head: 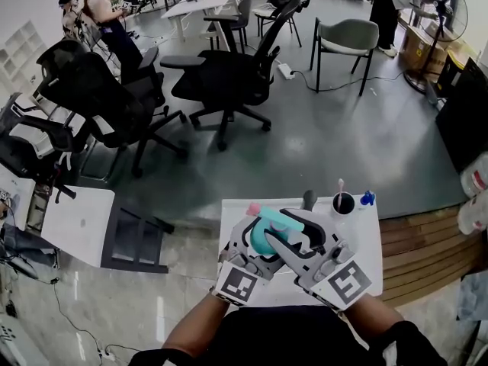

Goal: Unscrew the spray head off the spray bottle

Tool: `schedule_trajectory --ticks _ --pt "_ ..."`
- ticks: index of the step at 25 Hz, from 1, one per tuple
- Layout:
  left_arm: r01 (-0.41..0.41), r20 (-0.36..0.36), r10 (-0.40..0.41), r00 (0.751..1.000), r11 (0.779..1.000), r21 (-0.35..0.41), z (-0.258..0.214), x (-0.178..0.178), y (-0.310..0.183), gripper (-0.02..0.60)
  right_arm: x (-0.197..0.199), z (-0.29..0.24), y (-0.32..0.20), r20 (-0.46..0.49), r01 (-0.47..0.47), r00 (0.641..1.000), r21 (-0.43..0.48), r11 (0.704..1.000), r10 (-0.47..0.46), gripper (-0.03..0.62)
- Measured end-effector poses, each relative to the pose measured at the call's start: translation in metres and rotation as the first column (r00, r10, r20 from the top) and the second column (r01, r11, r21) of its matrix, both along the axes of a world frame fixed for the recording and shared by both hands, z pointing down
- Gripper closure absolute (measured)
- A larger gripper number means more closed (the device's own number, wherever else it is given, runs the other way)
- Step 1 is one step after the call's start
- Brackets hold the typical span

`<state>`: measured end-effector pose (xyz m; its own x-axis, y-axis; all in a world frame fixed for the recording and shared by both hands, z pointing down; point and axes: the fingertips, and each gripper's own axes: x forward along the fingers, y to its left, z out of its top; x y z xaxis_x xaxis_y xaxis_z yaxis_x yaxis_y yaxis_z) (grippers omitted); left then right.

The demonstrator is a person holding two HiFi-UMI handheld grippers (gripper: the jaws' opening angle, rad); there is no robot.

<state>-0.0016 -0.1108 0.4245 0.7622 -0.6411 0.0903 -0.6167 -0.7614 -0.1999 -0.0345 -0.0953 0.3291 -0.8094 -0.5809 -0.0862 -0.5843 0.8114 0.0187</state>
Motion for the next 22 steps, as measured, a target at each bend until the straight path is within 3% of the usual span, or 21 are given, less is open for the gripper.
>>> schedule_trajectory --ticks 4,8,12,15,18,22 --pt "-0.020 0.030 0.019 0.999 0.999 0.027 0.000 -0.001 0.001 0.126 0.000 -0.004 0.000 0.017 0.014 1.000 0.006 1.000 -0.015 0.437" --pt "-0.029 -0.042 0.029 0.999 1.000 0.006 -0.011 0.001 0.003 0.126 -0.003 -0.005 0.005 0.010 0.069 0.998 -0.064 0.996 -0.068 0.446" --pt "-0.115 -0.052 0.116 0.992 0.993 0.013 -0.013 0.005 0.011 0.127 -0.004 -0.007 0.010 0.005 0.135 0.991 -0.085 0.987 -0.135 0.450" --pt "-0.266 -0.107 0.263 0.959 0.964 -0.014 -0.018 0.013 0.029 0.127 -0.004 -0.007 0.023 0.013 0.263 0.965 -0.092 0.960 -0.263 0.451" --pt "-0.398 -0.061 0.398 0.915 0.917 0.010 -0.018 0.020 0.049 0.127 0.001 -0.008 0.041 0.004 0.411 0.911 -0.058 0.910 -0.411 0.453" --pt "-0.464 -0.065 0.463 0.884 0.886 -0.006 -0.018 0.025 0.061 0.127 0.008 -0.007 0.052 -0.010 0.503 0.864 -0.043 0.863 -0.504 0.453"
